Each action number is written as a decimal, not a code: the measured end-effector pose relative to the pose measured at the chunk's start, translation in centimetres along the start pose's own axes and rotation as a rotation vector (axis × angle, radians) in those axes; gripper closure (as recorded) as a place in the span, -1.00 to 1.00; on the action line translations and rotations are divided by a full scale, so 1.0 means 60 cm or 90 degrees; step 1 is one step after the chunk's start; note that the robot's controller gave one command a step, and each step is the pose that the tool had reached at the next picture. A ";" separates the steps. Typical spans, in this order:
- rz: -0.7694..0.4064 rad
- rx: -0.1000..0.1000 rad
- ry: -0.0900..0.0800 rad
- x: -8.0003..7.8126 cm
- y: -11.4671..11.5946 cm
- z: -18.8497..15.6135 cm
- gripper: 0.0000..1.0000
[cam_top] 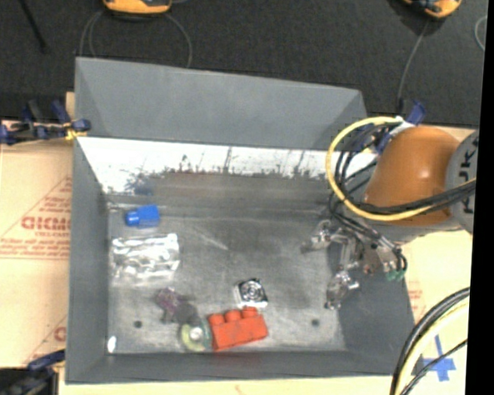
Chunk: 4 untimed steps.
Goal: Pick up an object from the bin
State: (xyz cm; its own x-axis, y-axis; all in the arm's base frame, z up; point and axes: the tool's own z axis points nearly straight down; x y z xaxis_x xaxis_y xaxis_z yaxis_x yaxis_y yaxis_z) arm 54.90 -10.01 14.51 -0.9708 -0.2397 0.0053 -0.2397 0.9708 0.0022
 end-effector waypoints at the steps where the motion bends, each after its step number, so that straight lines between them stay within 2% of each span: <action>1: -0.109 0.005 -0.009 0.049 0.106 0.122 -1.00; 2: -0.181 0.004 -0.008 -0.043 0.214 0.113 -1.00; 3: -0.180 0.005 -0.013 -0.044 0.211 0.110 1.00; 4: -0.280 0.006 -0.010 -0.061 0.185 -0.138 1.00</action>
Offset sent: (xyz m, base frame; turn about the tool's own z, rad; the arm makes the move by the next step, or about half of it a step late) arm -0.0473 0.0561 -0.0751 -0.1736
